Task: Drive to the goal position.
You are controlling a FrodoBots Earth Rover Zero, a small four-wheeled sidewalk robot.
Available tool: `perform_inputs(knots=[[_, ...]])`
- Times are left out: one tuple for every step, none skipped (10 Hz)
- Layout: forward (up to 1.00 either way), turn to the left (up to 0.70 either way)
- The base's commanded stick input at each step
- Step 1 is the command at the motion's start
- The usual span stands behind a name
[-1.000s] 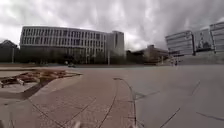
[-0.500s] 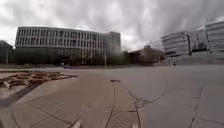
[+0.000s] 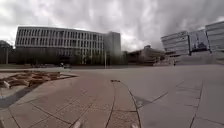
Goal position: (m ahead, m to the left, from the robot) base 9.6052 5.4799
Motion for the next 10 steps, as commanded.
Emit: perform_inputs(knots=[[0.48,0.00],[0.63,0.00],[0.70,0.00],[0.70,0.00],[0.70,0.00],[0.70,0.00],[0.70,0.00],[0.70,0.00],[0.70,0.00],[0.70,0.00]])
